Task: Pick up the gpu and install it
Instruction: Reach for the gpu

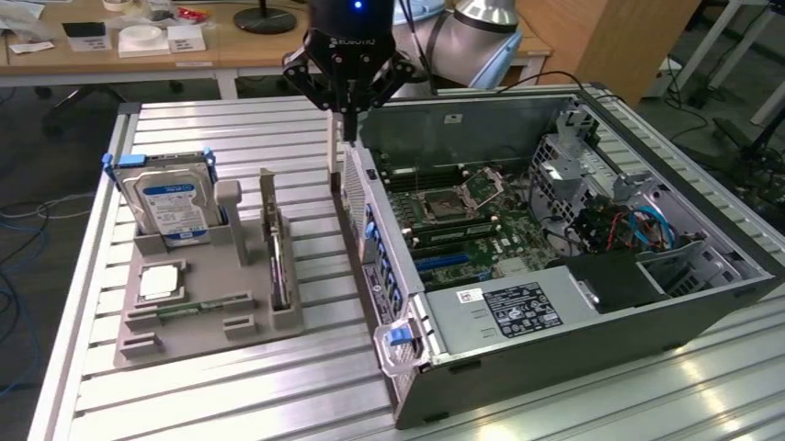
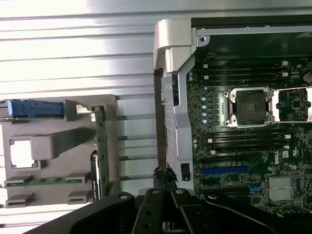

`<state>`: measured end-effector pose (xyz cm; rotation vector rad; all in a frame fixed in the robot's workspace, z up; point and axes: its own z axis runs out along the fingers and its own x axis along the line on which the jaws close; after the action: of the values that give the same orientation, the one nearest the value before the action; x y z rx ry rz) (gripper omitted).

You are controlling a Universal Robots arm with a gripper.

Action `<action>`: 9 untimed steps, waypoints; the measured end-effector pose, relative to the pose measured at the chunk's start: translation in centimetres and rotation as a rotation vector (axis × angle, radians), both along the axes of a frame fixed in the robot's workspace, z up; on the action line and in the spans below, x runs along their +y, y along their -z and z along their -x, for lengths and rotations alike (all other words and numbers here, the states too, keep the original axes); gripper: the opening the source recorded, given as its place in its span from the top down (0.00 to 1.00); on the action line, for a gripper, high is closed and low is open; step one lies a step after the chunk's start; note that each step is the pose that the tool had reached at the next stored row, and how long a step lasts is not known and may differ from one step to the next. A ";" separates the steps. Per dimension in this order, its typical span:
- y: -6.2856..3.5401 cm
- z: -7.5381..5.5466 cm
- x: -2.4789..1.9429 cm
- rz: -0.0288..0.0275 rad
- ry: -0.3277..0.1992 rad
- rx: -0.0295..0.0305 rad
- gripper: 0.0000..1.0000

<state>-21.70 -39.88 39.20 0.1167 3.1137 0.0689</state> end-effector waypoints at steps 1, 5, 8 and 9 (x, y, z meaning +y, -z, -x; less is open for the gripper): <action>0.00 0.1 0.00 0.0000 0.000 0.0000 0.89; 0.02 0.6 0.00 0.0000 0.000 0.0000 0.89; 0.02 0.9 0.00 0.0000 0.000 0.0001 0.89; 0.03 1.0 0.00 0.0000 0.000 0.0000 0.89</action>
<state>-22.69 -39.89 39.17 0.1165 3.1137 0.0688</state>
